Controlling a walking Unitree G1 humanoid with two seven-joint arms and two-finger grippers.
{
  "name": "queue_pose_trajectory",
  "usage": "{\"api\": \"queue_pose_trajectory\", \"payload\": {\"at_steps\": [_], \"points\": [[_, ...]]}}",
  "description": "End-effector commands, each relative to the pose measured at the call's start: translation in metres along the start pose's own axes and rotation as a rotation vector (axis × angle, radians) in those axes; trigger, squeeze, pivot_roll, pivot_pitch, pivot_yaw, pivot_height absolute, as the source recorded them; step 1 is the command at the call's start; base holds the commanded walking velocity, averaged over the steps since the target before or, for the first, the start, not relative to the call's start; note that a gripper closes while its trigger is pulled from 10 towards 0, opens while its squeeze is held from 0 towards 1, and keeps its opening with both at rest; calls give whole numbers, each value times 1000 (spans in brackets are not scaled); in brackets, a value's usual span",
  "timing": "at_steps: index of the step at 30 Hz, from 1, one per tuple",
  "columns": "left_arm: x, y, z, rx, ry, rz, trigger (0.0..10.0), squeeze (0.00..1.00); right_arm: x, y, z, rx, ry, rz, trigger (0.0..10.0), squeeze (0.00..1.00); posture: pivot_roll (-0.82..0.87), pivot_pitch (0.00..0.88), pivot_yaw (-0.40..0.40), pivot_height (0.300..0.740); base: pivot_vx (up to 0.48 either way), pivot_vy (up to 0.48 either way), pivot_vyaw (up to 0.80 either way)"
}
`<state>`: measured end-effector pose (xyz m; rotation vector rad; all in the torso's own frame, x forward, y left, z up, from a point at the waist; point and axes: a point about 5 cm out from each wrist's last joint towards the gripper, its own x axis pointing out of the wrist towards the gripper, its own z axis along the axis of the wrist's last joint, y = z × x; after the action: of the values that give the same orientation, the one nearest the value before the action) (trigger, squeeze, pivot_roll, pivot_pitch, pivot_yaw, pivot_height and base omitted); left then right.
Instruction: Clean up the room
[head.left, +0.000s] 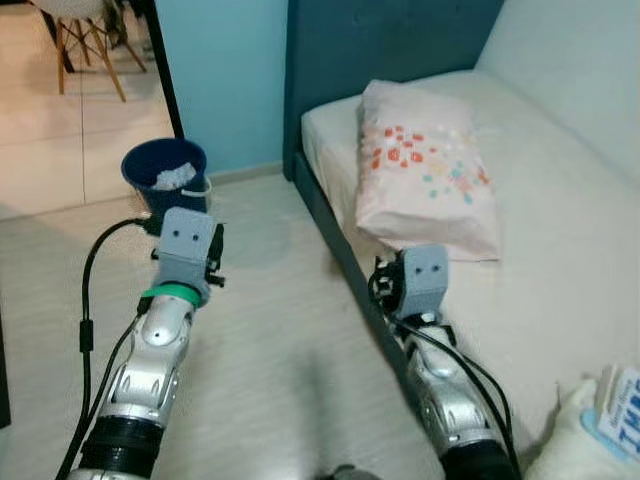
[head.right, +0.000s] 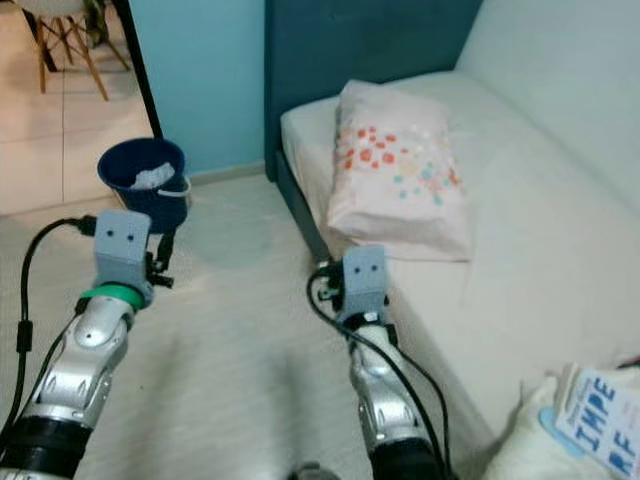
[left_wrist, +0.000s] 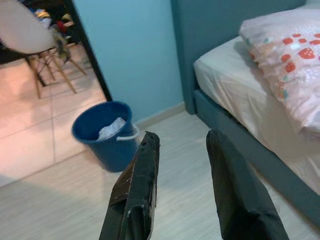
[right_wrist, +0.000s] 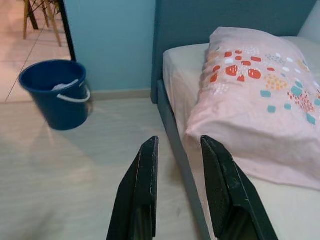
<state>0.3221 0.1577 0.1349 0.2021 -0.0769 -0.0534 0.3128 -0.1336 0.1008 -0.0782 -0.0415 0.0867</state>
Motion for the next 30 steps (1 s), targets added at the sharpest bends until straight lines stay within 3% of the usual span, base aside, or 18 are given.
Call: {"api": "queue_pose_trajectory", "payload": {"at_steps": [1,30], "points": [[-1,-6,-3,2,10,-17,10000,0,-2,-5,-3,-8,11,-15,10000,0,20,43,31,740,480,0,0],[-1,-6,-3,7,7,-17,10000,0,-2,-4,-5,-6,16,-12,10000,0,20,45,31,740,480,0,0]]}}
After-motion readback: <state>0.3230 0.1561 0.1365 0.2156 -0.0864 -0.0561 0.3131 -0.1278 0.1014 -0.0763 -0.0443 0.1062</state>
